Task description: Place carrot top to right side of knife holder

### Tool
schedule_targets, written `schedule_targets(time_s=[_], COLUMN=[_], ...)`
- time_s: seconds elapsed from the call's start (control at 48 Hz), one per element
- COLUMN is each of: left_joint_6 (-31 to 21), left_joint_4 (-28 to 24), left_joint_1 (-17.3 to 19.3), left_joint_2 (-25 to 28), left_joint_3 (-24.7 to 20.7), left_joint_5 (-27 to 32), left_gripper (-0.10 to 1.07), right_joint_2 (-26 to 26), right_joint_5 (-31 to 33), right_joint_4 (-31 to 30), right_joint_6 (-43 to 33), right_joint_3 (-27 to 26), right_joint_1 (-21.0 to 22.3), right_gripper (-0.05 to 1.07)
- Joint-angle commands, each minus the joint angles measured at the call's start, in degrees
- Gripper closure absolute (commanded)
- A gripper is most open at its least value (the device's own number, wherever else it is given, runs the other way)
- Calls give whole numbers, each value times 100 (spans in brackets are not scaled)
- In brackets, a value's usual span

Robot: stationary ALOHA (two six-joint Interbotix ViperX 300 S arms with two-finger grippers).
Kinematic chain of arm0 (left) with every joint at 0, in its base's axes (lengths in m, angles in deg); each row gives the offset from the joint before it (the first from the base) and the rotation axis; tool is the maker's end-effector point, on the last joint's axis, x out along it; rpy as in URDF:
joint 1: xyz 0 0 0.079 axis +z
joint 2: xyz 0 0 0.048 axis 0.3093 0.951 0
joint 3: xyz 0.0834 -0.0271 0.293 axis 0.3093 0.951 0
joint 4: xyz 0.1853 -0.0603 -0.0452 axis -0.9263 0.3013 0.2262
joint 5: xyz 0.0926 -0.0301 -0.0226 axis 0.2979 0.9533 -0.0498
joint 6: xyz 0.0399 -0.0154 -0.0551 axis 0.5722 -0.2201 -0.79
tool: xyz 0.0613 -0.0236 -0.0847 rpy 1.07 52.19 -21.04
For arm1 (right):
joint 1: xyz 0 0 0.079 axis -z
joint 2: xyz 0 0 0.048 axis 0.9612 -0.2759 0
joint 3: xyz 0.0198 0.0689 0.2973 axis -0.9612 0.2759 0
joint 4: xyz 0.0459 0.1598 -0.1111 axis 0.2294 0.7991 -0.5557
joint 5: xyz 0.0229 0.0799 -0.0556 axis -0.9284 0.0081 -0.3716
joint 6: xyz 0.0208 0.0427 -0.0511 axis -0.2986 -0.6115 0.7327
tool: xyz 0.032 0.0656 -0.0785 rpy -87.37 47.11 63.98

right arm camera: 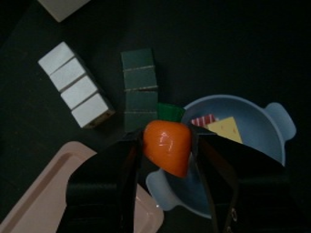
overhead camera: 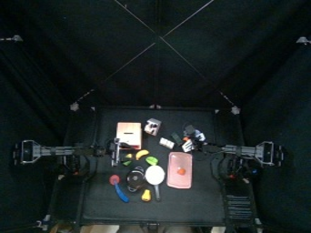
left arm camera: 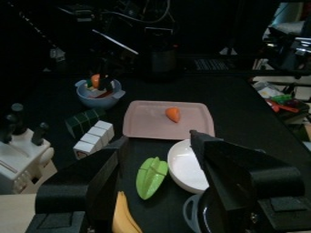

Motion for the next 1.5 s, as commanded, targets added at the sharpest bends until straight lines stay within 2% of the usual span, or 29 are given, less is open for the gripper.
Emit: schedule_targets(time_s=[0.0,0.333,0.458,0.646,0.833,1.25,1.479], left_joint_6=[0,0,0,0,0,-9,0], left_joint_4=[9,18,18,18,18,35,97], left_joint_1=[18,26,26,26,18,26,18], left_joint_2=[-9,-9,-9,0,-9,-9,-9], left_joint_3=[-62,-44,-35,-18,-9,18,18], left_joint_5=[-53,-53,-53,-53,-53,-53,-44], left_gripper=[6,6,6,6,6,6,6], right_joint_2=[-79,-826,-1081,-1617,-2162,-2566,-2672], right_joint_5=[-132,-299,-571,-1134,-1187,-1248,-1248], right_joint_4=[-79,-316,-316,-308,-334,-352,-387], right_joint_6=[0,0,-18,-35,0,9,0], right_joint_3=[-237,-747,-1011,-1468,-1890,-2127,-2153], right_joint_1=[149,624,765,809,853,844,835], right_gripper=[31,31,31,31,31,29,21])
